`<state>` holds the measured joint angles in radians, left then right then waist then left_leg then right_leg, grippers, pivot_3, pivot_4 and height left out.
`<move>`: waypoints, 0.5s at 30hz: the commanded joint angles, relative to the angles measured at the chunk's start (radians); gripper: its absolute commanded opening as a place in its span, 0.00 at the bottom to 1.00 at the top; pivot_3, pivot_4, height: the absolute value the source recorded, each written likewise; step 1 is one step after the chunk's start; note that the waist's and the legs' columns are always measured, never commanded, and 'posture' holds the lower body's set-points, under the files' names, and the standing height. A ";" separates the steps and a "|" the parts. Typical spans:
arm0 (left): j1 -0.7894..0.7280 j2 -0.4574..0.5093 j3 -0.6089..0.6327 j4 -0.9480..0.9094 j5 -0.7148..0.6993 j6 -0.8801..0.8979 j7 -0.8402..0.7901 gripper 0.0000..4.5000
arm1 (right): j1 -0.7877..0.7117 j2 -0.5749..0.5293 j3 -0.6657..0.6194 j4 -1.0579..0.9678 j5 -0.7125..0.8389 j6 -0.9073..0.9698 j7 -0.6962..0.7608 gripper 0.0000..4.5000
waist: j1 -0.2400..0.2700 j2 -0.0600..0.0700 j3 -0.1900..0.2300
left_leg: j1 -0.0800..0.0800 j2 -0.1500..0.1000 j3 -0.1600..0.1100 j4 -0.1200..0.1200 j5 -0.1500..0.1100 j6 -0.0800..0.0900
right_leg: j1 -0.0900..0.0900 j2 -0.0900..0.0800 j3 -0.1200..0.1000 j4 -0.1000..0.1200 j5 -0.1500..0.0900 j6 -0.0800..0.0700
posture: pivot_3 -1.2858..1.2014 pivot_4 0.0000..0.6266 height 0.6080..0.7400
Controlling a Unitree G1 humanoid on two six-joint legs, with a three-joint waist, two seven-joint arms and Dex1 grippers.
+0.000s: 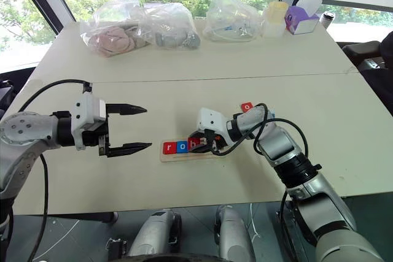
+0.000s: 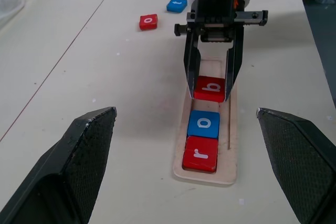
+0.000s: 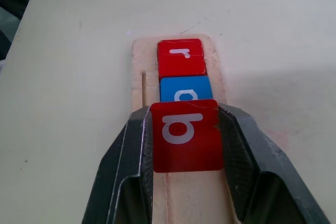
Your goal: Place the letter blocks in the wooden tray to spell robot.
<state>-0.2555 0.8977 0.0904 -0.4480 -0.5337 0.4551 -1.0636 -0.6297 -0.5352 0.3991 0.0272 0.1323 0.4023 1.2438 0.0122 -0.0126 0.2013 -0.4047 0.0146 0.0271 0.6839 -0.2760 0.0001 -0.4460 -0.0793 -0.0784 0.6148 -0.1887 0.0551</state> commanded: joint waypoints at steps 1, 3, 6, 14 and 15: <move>-0.008 -0.002 0.001 -0.029 -0.009 0.004 0.005 1.00 | -0.017 0.004 -0.002 0.003 -0.003 -0.025 0.006 0.26 | 0.000 0.000 0.000 | 0.000 0.000 0.000 0.000 0.000 0.000 | 0.000 0.000 0.000 0.000 0.000 0.000 | 0.52 0.24 1.00; -0.011 -0.002 -0.002 -0.029 -0.008 0.005 0.006 1.00 | -0.016 0.004 0.001 0.009 -0.004 -0.030 0.008 0.26 | -0.001 0.000 0.000 | 0.000 0.000 0.000 0.000 0.000 0.000 | 0.000 0.000 0.000 0.000 0.000 0.000 | 0.52 0.24 1.00; -0.014 -0.004 -0.003 -0.029 -0.007 0.006 0.007 1.00 | -0.015 0.006 0.006 0.020 -0.009 -0.039 0.009 0.26 | -0.001 0.000 0.000 | 0.000 0.000 0.000 0.000 0.000 0.000 | 0.000 0.000 0.000 0.000 0.000 0.000 | 0.52 0.24 1.00; -0.019 -0.006 -0.006 -0.032 -0.008 0.012 0.011 1.00 | -0.017 0.011 0.015 0.049 -0.019 -0.059 0.009 0.26 | -0.001 0.000 0.000 | 0.000 0.000 0.000 0.000 0.000 0.000 | 0.000 0.000 0.000 0.000 0.000 0.000 | 0.52 0.24 1.00; -0.018 -0.006 -0.005 -0.033 -0.008 0.013 0.011 1.00 | -0.018 0.013 0.015 0.052 -0.020 -0.060 0.008 0.37 | -0.001 0.000 0.000 | 0.000 0.000 0.000 0.000 0.000 0.000 | 0.000 0.000 0.000 0.000 0.000 0.000 | 0.52 0.24 1.00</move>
<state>-0.2642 0.8913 0.0709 -0.4521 -0.5337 0.4723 -1.0596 -0.6297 -0.5297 0.4198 0.0871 0.1134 0.3590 1.2520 0.0113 -0.0126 0.2013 -0.4046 0.0145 0.0271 0.6839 -0.2760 0.0001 -0.4460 -0.0792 -0.0784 0.6148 -0.1886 0.0551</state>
